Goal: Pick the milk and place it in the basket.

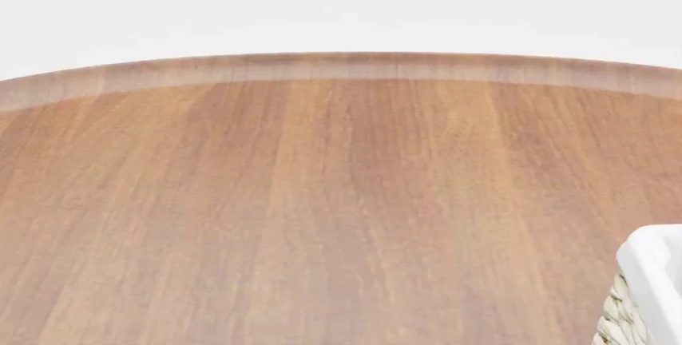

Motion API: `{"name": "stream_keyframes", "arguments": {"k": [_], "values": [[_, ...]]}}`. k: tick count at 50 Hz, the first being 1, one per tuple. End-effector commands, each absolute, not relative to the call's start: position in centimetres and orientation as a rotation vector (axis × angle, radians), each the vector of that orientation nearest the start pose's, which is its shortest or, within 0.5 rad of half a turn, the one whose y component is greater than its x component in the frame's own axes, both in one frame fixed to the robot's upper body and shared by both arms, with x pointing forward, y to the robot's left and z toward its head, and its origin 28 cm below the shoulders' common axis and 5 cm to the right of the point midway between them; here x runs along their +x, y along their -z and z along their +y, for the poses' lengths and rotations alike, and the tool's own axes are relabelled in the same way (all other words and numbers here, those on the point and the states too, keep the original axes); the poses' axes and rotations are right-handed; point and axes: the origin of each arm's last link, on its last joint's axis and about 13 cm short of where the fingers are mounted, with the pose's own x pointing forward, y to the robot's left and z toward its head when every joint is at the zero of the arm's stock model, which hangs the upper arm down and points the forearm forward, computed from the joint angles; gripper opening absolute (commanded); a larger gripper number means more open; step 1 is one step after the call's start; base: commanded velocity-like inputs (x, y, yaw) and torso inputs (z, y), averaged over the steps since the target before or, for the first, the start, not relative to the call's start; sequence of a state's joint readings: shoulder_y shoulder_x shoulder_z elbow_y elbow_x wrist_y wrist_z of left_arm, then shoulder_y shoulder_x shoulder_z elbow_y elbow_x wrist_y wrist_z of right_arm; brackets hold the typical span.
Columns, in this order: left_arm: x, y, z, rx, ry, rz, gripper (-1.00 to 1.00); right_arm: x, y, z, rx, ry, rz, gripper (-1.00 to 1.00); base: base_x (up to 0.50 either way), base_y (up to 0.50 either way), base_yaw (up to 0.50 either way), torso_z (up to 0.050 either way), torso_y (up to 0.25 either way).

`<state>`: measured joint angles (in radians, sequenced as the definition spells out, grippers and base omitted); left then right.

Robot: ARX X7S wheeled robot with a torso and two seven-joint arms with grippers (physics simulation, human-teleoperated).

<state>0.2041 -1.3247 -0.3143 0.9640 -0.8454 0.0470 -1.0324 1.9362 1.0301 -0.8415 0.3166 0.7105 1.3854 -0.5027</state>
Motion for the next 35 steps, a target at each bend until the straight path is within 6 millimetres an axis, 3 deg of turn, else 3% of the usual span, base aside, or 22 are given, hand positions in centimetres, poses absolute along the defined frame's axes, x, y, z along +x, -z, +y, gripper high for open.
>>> {"name": "stream_keyframes", "arguments": {"k": [1,35], "values": [[14.0,-26.5,28.4,0.150,-0.209,-0.747,1.00,23.9,-40.4,-32.9,-0.180,-0.048,0.330,-1.00,0.00,0.00,0.00,0.000,0.000],[14.1,-26.6,28.5,0.152,-0.212,-0.746,1.00,23.4,-36.4,-33.9,-0.245,-0.033,0.506,-1.00,0.00,0.00,0.00,0.001,0.002]]}}
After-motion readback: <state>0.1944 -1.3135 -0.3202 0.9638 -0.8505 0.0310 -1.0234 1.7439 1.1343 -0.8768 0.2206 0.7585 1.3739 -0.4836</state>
